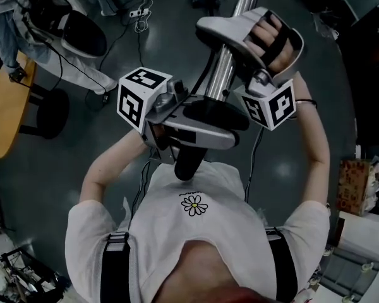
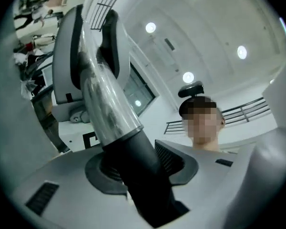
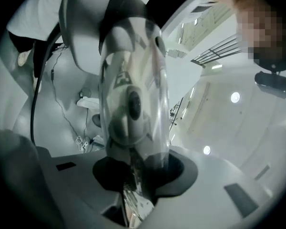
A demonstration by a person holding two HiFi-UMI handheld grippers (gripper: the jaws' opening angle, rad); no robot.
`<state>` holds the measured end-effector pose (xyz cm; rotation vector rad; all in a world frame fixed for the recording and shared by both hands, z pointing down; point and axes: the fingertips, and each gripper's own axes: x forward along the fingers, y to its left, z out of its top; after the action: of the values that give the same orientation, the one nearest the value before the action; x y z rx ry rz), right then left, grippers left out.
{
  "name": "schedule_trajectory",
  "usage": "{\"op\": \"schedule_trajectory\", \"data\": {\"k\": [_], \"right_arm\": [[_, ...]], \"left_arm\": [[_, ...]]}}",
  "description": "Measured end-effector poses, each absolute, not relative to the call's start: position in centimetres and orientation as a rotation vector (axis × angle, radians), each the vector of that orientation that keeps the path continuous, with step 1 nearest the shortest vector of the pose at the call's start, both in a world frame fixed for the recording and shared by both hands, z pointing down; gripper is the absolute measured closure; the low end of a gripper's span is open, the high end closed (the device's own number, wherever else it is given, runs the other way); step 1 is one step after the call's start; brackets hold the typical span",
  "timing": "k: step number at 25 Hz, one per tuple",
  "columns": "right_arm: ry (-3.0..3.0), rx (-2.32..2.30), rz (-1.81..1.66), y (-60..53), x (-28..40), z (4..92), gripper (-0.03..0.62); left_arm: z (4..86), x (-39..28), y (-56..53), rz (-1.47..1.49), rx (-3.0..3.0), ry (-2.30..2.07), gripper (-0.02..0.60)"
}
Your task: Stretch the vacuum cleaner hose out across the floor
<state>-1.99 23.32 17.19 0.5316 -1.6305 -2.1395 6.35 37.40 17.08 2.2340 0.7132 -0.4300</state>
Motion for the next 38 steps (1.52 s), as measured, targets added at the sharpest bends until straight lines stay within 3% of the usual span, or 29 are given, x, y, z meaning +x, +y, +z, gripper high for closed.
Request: {"op": "schedule_trajectory", "data": {"k": [7, 11, 14, 16, 19, 21, 23, 31, 38], "right_arm": [[-1.778, 0.529, -2.257, 25.6, -1.6, 17.8, 0.476], [-1.792, 0.781, -2.08, 21.5, 2.6, 16.1, 0.419], [-2.124, 1.252, -1.537, 16.9, 10.8, 14.4, 0.419], [-2.64, 1.438, -0.955, 17.2, 14.2, 14.6, 0.421], [-3.238, 1.287, 0.059, 19.7, 13.3, 16.8, 0.421], [-3.357, 1.147, 0.423, 21.0, 11.2, 18.4, 0.421], [-3.363, 1.12, 0.445, 22.0, 9.1, 19.5, 0.421], [-3.1, 1.189, 0.001, 23.3, 5.9, 21.9, 0.421], [-3.099, 1.211, -0.031, 23.4, 6.1, 21.5, 0.421]], "left_arm": [[18.8, 7.0, 38.9, -0.394, 2.323, 0.581, 0.417], [18.6, 5.1, 39.5, -0.428, 2.345, 0.604, 0.417], [18.6, 4.7, 39.4, -0.419, 2.453, 0.487, 0.417], [19.3, 5.4, 39.1, -0.343, 2.547, 0.37, 0.417], [20.3, 5.6, 38.6, -0.334, 2.578, 0.301, 0.417], [21.2, 5.5, 38.1, -0.344, 2.561, 0.276, 0.417], [22.1, 5.6, 37.8, -0.363, 2.527, 0.257, 0.417], [23.0, 5.5, 37.3, -0.399, 2.465, 0.232, 0.417], [23.1, 5.8, 37.3, -0.386, 2.464, 0.243, 0.417]]}}
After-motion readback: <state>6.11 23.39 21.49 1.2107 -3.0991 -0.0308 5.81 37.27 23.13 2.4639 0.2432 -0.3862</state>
